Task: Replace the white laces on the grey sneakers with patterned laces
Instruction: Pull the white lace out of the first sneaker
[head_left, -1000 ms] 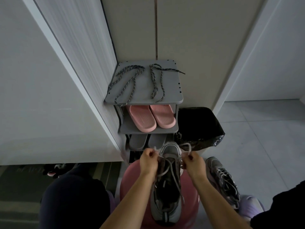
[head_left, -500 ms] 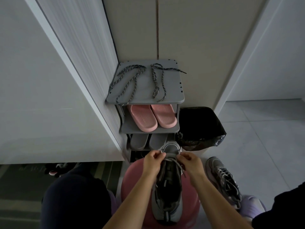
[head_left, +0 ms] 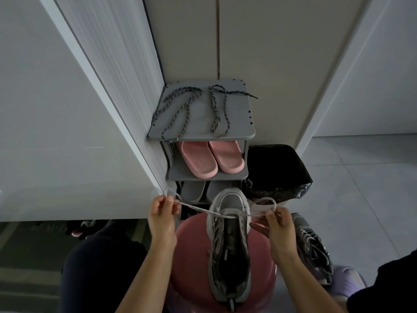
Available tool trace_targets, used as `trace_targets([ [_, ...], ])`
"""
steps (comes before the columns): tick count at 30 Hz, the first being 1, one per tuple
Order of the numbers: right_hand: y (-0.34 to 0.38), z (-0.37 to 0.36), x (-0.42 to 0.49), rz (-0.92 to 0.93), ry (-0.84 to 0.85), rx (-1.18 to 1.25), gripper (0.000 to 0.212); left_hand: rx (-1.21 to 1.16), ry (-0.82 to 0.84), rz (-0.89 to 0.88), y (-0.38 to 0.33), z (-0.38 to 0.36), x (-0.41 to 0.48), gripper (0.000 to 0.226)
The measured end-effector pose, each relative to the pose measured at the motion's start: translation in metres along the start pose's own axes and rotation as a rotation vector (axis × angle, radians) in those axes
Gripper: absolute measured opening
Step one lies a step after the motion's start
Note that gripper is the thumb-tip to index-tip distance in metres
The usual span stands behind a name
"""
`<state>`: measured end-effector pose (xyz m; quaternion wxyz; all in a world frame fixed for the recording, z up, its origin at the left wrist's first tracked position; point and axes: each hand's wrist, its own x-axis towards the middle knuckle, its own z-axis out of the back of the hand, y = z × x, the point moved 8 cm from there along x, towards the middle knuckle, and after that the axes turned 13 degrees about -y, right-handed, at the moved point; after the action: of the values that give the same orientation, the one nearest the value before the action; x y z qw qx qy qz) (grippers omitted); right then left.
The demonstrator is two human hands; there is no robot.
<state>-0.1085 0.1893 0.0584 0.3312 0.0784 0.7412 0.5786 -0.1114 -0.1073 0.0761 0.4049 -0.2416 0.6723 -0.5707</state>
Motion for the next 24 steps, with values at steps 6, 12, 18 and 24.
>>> trace_targets([
  [6, -0.009, -0.019, 0.000, -0.149, 0.047, 0.021, 0.008, -0.022, 0.058, -0.028, -0.007, -0.016, -0.012, 0.018],
  [12, -0.018, -0.016, 0.003, -0.154, 0.062, -0.041, 0.014, 0.141, 0.277, 0.089, 0.045, -0.038, -0.043, 0.015],
  [18, -0.022, -0.024, 0.004, -0.020, 0.209, -0.349, 0.010, 0.539, 0.600, -0.071, 0.065, -0.071, -0.081, 0.020],
  [24, -0.033, -0.015, -0.007, 0.032, 0.158, -0.408, 0.013, 0.529, 0.462, 0.044, 0.075, -0.046, -0.091, 0.028],
])
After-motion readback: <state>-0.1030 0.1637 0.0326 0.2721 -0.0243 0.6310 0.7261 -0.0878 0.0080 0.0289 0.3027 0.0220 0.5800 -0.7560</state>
